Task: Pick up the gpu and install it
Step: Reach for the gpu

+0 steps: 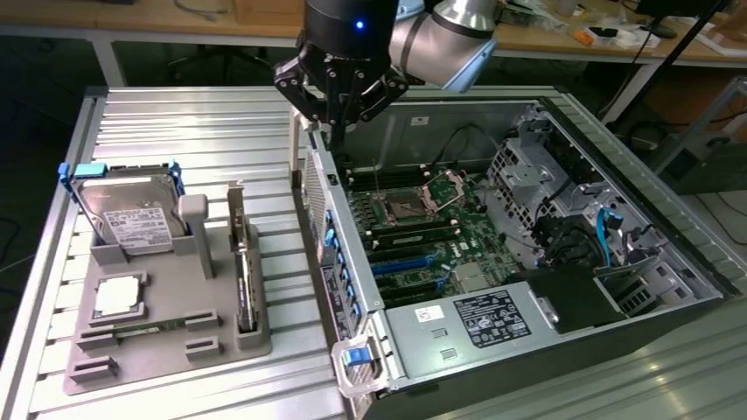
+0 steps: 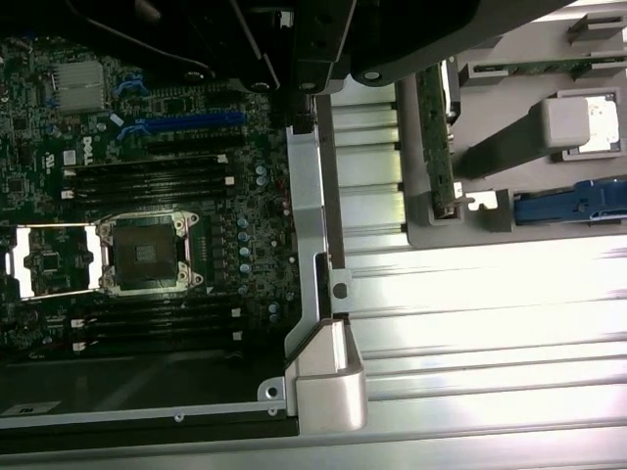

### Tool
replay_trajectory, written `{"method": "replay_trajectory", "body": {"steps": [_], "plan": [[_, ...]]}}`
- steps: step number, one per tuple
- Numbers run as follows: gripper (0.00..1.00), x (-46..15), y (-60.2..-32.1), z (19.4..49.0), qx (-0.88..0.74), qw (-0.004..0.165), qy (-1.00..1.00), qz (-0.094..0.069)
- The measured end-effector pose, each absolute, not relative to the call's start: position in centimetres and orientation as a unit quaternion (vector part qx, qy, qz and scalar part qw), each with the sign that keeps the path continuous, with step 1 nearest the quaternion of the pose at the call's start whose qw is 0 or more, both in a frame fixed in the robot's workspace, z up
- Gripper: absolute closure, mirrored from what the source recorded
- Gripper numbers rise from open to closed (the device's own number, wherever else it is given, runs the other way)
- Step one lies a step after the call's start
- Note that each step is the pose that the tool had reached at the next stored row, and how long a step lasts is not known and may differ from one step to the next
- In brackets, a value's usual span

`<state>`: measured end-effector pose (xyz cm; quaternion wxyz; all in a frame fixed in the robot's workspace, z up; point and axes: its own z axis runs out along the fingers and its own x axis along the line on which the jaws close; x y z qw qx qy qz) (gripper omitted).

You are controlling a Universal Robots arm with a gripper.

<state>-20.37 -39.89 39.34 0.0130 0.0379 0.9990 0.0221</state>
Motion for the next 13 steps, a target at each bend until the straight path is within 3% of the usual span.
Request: {"method": "replay_trajectory", "body": {"steps": [13], "plan": [[0.89,-22.2,-39.9,39.3,0.038,0.013,0.999,0.022]]}}
